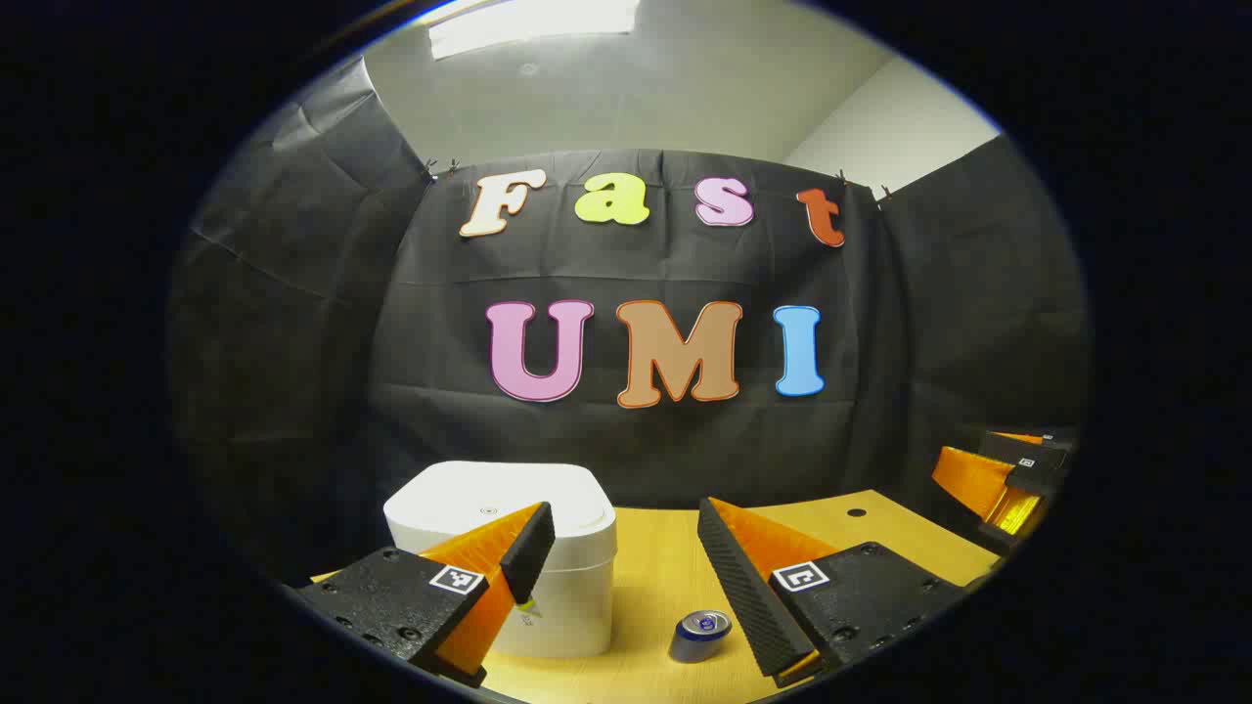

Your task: Press the lid of the desktop garbage bin to open it, pick up the crumpled paper on the desktop and throw it into the bin, then pick up the pop can on the desktop and drop it into the bin, and finally close the garbage bin lid.

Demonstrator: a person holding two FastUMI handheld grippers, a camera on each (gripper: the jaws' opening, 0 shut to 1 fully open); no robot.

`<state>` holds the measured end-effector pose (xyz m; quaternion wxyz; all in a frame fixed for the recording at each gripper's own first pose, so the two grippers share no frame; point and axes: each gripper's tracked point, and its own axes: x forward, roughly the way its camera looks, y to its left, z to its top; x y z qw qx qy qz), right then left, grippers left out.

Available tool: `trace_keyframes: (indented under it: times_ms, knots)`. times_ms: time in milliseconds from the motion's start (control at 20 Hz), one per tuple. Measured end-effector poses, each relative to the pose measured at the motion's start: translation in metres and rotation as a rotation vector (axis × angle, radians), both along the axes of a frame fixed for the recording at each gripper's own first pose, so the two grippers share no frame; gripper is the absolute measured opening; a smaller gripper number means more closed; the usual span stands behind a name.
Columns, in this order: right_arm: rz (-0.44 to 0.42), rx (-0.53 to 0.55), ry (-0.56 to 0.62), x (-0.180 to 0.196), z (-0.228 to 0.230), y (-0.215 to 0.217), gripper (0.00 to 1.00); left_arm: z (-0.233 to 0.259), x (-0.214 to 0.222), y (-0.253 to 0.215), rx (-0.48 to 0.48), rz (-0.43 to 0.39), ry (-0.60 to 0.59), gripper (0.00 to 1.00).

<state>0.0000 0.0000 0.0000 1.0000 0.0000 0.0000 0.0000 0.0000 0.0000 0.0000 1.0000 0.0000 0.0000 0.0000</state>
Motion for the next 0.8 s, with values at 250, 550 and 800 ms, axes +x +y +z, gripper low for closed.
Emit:
trace_keyframes:
  times_ms: [250, 550, 800]
  knots:
    - [0.005, 0.003, 0.01, 0.007, -0.002, -0.002, 0.97, -0.003, 0.005, -0.005, -0.003, -0.007, 0.011, 0.93]
    - [-0.007, 0.002, 0.016, 0.004, -0.003, -0.009, 0.97, -0.004, 0.006, -0.016, 0.004, -0.042, 0.017, 0.93]
    - [0.004, -0.009, 0.012, 0.001, -0.003, -0.005, 0.97, -0.003, 0.004, -0.017, 0.007, -0.048, 0.02, 0.93]
